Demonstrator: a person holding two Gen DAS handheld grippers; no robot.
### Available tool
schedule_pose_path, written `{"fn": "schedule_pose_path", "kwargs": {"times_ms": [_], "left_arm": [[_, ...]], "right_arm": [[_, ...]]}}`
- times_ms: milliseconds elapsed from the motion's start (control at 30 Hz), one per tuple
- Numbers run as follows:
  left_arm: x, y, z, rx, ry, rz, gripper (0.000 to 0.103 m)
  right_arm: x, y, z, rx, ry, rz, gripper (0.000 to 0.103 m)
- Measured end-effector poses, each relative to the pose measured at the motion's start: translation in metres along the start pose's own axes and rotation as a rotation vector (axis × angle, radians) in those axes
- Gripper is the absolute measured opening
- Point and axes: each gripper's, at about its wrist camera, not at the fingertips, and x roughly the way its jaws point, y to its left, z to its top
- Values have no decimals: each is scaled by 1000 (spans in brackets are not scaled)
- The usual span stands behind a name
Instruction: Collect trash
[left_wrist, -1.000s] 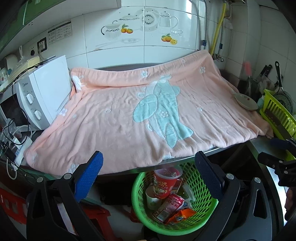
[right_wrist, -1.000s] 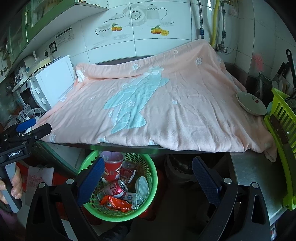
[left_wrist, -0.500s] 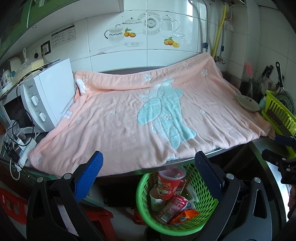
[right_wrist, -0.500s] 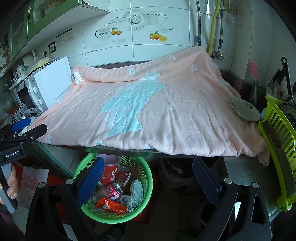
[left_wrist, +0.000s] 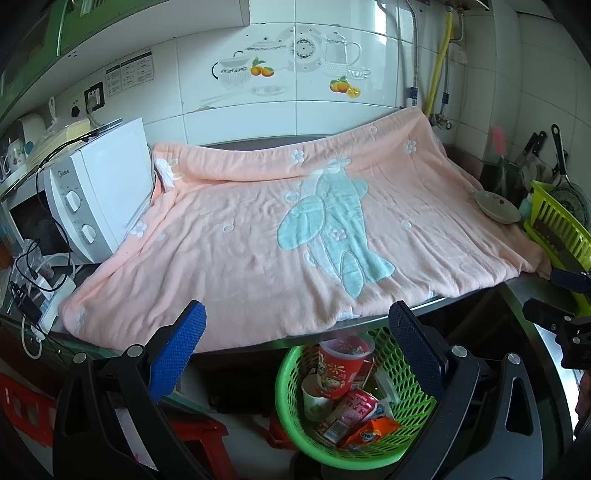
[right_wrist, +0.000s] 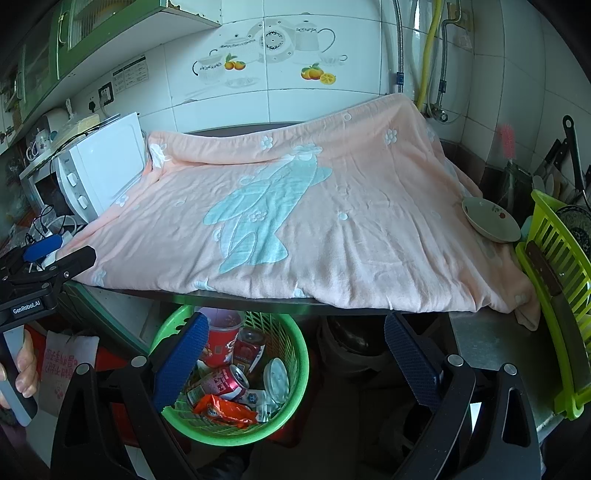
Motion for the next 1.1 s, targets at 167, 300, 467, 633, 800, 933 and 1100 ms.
{"fn": "schedule_pose_path", "kwargs": {"times_ms": [167,300,467,633,800,933,1100], "left_arm": [[-1,0,0,-1,-1,2,98],[-1,0,0,1,-1,0,98],[-2,-2,0,1,-3,0,98],[-4,-3,0,2,-6,1,98],[-4,-4,0,4,-7,-3,98],[-4,-4,0,5,-10,-9,98],[-6,-6,0,21,-30,14,97]], "right_arm": [[0,0,0,0,-1,4,93],[0,0,0,0,0,5,93],[-1,1,1,1,0,4,93],[-1,1,1,0,-2,4,93],[0,0,1,-1,-1,7,93],[0,-1,0,-2,-3,8,93],[0,-1,-1,-1,-4,7,93]]}}
